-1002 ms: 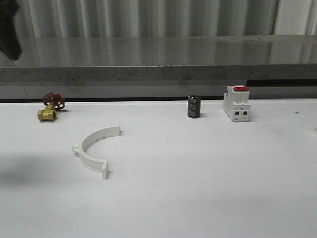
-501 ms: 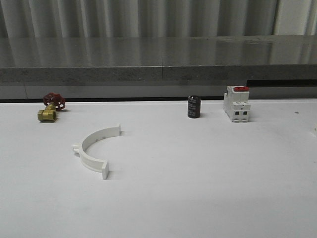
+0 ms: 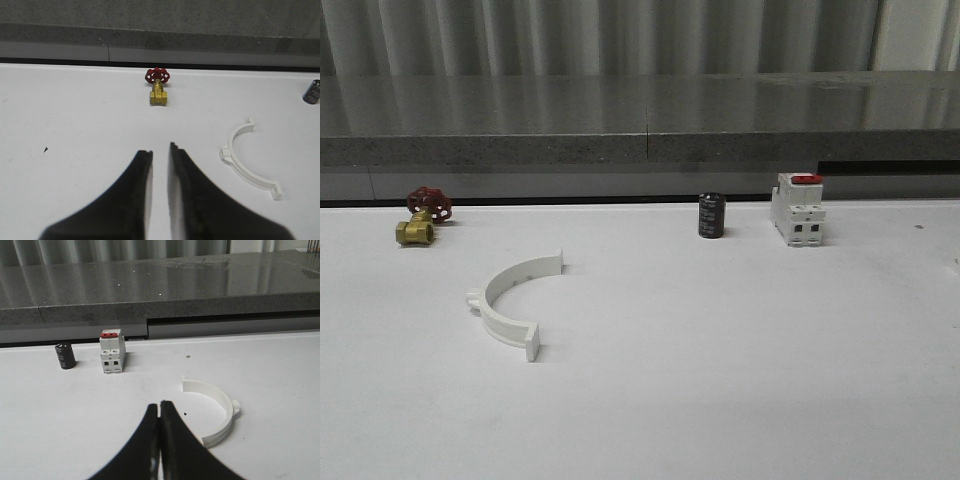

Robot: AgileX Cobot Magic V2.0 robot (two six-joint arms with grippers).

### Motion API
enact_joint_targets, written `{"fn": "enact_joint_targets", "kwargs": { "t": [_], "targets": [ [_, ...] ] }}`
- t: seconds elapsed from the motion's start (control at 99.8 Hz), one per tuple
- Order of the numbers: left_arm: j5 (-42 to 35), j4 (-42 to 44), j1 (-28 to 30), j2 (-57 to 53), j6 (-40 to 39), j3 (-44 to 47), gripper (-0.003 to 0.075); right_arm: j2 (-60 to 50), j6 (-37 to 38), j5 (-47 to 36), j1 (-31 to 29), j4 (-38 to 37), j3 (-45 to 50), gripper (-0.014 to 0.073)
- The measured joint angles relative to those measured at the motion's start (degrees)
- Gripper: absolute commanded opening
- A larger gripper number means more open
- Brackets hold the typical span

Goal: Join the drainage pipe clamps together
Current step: 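Open the left gripper and raise it away from the clamp, then lower the right gripper and grasp the other white half-ring clamp's tab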

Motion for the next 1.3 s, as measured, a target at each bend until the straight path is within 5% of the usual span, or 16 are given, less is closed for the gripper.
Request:
{"fn": "enact_joint_targets", "kwargs": {
  "t": [0.391,0.581,0.962,1.303],
  "targets": [
    [0.0,-0.1,0.0,0.0,0.0,0.0,-0.0021,0.0,0.0,-3.2,0.0,0.0,0.0,-0.0067],
    [0.0,-0.1,0.0,0.0,0.0,0.0,-0.0021,1.8,0.0,1.8,0.0,0.0,-6.3,-0.0067],
    [0.0,-0.1,0.0,0.0,0.0,0.0,-0.0021,34.2,0.0,21.8,0.0,0.0,-30.6,-0.0067],
    [0.0,-0.1,0.0,0.0,0.0,0.0,-0.0021,53.7,0.0,23.2,0.0,3.6,-38.2,-0.0065]
  ]
}}
